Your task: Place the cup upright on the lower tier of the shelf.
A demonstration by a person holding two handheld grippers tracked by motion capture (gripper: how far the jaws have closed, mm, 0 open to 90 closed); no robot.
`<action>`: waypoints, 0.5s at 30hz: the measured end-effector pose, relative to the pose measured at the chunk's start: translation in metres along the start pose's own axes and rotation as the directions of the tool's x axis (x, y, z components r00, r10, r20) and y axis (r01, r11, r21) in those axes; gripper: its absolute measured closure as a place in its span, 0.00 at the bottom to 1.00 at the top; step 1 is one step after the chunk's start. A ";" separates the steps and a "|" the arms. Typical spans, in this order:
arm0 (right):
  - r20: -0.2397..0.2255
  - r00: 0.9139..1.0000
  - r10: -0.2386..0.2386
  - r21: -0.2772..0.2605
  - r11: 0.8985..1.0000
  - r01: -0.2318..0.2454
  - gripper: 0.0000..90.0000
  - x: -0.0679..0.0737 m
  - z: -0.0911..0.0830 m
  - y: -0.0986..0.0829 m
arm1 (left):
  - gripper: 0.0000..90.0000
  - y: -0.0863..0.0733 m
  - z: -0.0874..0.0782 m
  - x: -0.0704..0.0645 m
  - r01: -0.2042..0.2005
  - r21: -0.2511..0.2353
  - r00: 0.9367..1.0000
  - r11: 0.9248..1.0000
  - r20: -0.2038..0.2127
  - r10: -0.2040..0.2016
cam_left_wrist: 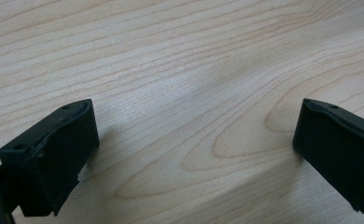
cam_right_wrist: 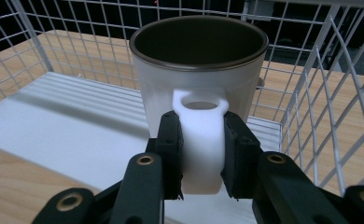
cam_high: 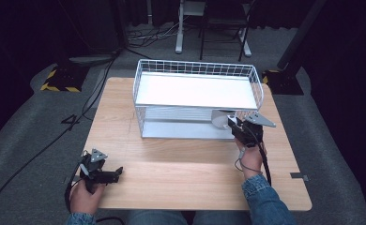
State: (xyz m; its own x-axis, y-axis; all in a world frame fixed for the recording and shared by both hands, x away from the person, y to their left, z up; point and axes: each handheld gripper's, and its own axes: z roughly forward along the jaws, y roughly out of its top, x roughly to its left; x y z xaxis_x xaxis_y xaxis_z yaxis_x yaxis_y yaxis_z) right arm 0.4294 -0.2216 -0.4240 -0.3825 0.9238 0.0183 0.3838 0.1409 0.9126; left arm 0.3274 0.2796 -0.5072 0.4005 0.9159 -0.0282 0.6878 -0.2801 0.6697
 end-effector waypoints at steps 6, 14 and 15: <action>0.021 0.999 0.025 -0.023 0.999 -0.025 0.79 0.004 0.013 -0.001 | 0.01 0.000 0.000 0.000 -0.002 0.000 1.000 1.000 -0.001 0.002; 0.030 0.999 0.020 -0.009 1.000 -0.020 0.79 0.009 0.025 -0.005 | 0.01 0.000 0.000 0.000 -0.002 0.000 1.000 1.000 -0.001 0.002; 0.029 0.999 0.030 -0.008 1.000 -0.030 0.79 0.009 0.028 -0.006 | 0.01 0.000 0.000 0.000 0.000 0.000 1.000 1.000 0.001 0.000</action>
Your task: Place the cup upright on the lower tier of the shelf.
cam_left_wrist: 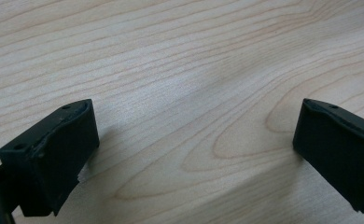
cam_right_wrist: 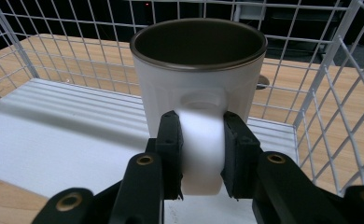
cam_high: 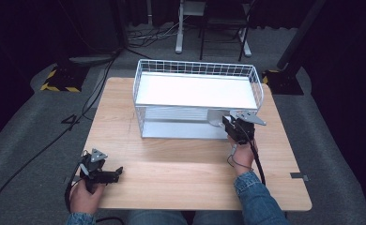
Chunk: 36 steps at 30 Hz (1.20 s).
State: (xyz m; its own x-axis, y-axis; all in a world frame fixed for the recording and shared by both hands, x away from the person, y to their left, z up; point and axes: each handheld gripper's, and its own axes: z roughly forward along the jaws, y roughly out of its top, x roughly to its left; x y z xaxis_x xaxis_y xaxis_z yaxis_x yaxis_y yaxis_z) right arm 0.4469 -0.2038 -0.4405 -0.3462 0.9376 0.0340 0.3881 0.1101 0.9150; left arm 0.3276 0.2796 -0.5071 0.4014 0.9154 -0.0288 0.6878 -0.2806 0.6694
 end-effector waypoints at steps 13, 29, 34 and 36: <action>0.009 0.999 -0.040 0.032 0.999 0.039 0.79 -0.002 0.005 -0.005 | 0.01 0.000 0.000 0.000 -0.001 0.000 1.000 1.000 0.000 0.001; 0.019 0.998 -0.061 0.047 0.997 0.060 0.73 -0.003 0.006 -0.010 | 0.01 0.000 0.000 0.000 -0.001 0.000 1.000 1.000 0.001 0.001; 0.005 0.999 -0.042 0.046 0.998 0.042 0.65 -0.004 0.004 -0.009 | 0.01 0.000 0.000 0.000 -0.001 0.000 1.000 1.000 0.000 0.001; -0.004 0.999 -0.035 0.035 0.999 0.036 0.63 -0.005 0.002 -0.008 | 0.01 0.000 0.000 0.000 -0.001 0.000 1.000 1.000 0.001 0.001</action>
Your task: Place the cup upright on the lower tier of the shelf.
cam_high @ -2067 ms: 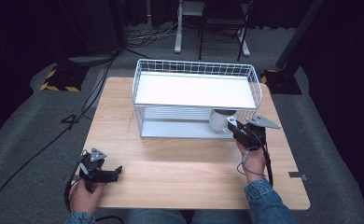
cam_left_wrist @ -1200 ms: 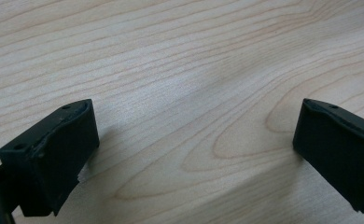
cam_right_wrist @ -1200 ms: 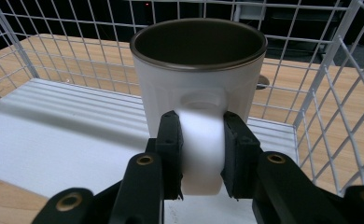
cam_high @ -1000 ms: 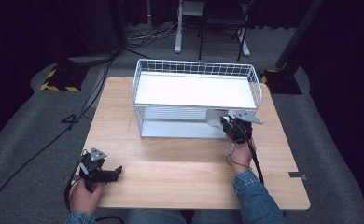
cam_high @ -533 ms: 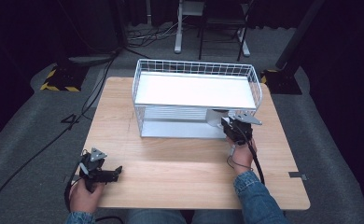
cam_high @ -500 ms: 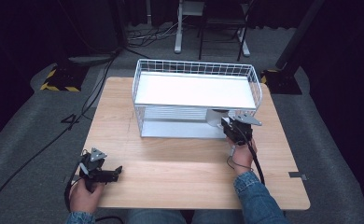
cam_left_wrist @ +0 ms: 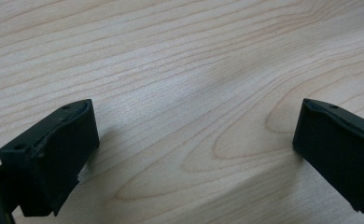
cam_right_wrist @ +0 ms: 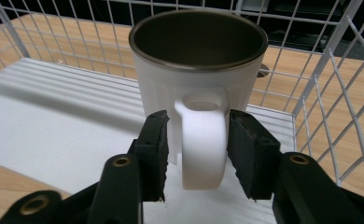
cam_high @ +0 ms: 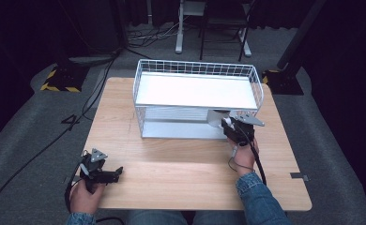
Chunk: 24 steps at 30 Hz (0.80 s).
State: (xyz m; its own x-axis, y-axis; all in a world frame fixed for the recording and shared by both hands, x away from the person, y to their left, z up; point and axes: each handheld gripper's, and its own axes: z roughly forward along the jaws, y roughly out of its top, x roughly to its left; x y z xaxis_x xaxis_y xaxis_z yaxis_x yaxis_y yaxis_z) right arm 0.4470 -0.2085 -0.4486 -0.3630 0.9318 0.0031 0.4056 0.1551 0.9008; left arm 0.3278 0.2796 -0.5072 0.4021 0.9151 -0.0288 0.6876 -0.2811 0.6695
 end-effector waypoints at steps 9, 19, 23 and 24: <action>-0.037 0.999 -0.031 -0.043 0.999 0.029 0.56 0.001 -0.021 0.007 | 0.01 0.000 0.000 0.000 0.001 0.001 1.000 1.000 0.001 -0.001; -0.114 0.993 -0.043 -0.052 0.998 0.037 0.52 -0.009 -0.057 0.009 | 0.01 0.000 0.000 0.000 0.000 0.002 1.000 1.000 0.001 0.000; -0.156 0.987 -0.046 -0.039 0.998 0.040 0.49 -0.012 -0.071 0.009 | 0.01 0.000 0.000 0.000 0.001 0.002 1.000 1.000 0.001 -0.001; -0.164 0.985 -0.052 -0.036 0.998 0.047 0.49 -0.012 -0.074 0.008 | 0.01 0.000 0.000 0.000 0.001 0.002 1.000 1.000 0.001 -0.001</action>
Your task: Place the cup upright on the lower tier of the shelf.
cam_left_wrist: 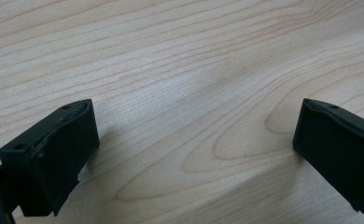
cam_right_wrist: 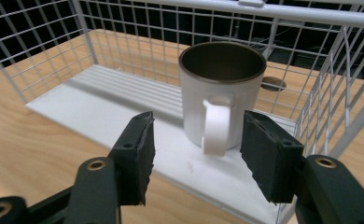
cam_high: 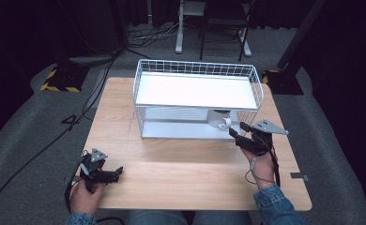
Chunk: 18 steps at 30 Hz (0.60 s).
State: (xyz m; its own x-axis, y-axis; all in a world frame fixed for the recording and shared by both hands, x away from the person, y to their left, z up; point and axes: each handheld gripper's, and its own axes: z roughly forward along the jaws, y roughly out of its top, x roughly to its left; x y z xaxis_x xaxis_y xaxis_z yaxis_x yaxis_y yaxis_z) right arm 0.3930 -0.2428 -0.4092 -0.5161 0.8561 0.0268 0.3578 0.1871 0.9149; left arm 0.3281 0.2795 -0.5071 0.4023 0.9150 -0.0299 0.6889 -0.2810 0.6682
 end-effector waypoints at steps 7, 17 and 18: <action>-0.053 0.998 -0.029 0.026 0.999 0.030 0.45 0.002 -0.022 -0.004 | 0.01 0.000 0.000 0.000 0.000 0.000 1.000 1.000 0.000 0.000; -0.146 0.988 -0.045 0.097 0.993 0.060 0.35 0.004 -0.041 -0.019 | 0.00 0.002 0.002 0.000 0.005 -0.001 1.000 1.000 -0.002 -0.005; -0.156 0.987 -0.037 0.110 0.992 0.054 0.34 0.003 -0.043 -0.020 | 0.00 0.002 0.002 0.000 0.005 -0.001 1.000 1.000 -0.003 -0.005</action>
State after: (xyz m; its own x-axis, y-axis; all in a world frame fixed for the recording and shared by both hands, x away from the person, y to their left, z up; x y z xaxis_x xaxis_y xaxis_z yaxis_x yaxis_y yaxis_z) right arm 0.3506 -0.2643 -0.4106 -0.6439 0.7630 0.0559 0.4127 0.2850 0.8651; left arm 0.3305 0.2785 -0.5072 0.3966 0.9174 -0.0312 0.6905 -0.2758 0.6687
